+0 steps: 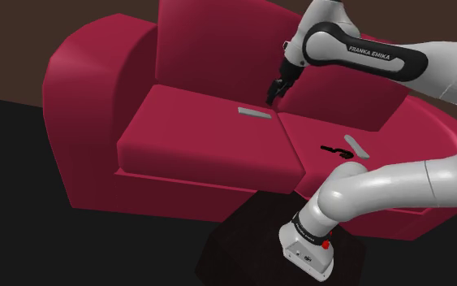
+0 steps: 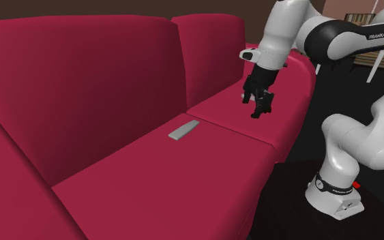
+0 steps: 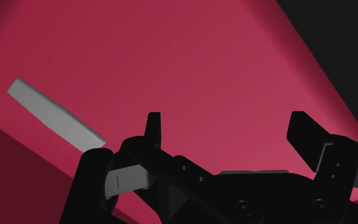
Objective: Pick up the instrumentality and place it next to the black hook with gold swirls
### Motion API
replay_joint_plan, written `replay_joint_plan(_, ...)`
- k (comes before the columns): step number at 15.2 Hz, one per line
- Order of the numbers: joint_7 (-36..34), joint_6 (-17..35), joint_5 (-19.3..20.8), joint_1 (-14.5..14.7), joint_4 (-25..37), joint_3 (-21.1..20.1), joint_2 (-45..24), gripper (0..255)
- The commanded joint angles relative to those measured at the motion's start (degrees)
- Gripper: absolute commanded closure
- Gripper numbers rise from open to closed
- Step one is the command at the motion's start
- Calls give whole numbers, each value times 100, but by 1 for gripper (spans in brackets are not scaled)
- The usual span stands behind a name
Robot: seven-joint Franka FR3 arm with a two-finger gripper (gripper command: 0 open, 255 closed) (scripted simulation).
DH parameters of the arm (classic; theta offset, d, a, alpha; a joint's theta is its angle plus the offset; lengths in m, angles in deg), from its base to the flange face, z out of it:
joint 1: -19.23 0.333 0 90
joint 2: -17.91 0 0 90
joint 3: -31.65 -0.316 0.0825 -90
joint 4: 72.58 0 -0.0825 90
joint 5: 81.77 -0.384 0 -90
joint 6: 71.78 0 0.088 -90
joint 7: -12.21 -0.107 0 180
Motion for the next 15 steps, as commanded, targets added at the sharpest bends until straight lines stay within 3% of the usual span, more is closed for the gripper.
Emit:
replay_joint_plan(1,506,233,102,6,-20,329,-203,0)
replay_joint_plan(9,2465,1008,184,154,368,1571,-1380,0)
replay_joint_plan(15,4109,1469,-295,375,1068,2437,-2681,0)
